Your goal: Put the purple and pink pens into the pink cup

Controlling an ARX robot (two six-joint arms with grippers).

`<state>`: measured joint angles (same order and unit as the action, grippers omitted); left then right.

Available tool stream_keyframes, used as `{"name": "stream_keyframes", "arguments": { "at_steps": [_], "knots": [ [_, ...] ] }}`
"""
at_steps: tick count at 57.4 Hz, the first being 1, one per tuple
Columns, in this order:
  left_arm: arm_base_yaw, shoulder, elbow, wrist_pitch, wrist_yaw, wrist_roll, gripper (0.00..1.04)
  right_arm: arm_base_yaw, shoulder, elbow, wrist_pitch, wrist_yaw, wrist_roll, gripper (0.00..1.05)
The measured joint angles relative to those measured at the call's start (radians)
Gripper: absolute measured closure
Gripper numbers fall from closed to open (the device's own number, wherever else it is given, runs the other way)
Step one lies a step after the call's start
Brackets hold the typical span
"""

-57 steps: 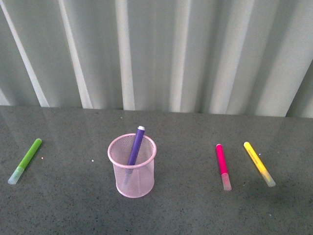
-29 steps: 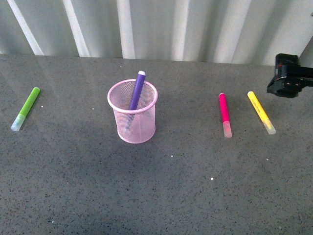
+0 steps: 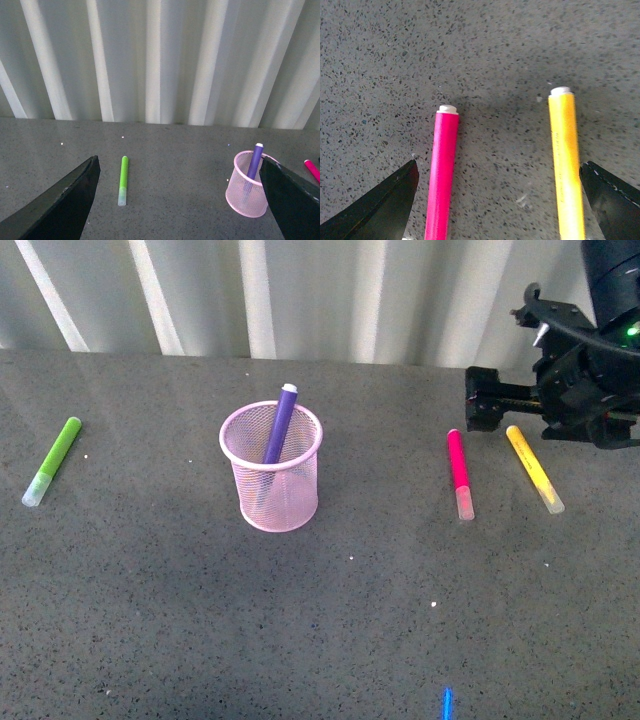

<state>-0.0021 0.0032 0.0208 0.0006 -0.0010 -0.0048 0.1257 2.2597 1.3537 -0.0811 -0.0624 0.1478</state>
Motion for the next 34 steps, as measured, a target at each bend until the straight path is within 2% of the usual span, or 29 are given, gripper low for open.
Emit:
{"name": "stream_keyframes", "arguments": {
  "at_steps": [34],
  "knots": [
    [0.000,0.000,0.000,0.000,0.000,0.000,0.07,0.065,0.150,0.190,-0.071,-0.015,0.007,0.07]
  ]
}}
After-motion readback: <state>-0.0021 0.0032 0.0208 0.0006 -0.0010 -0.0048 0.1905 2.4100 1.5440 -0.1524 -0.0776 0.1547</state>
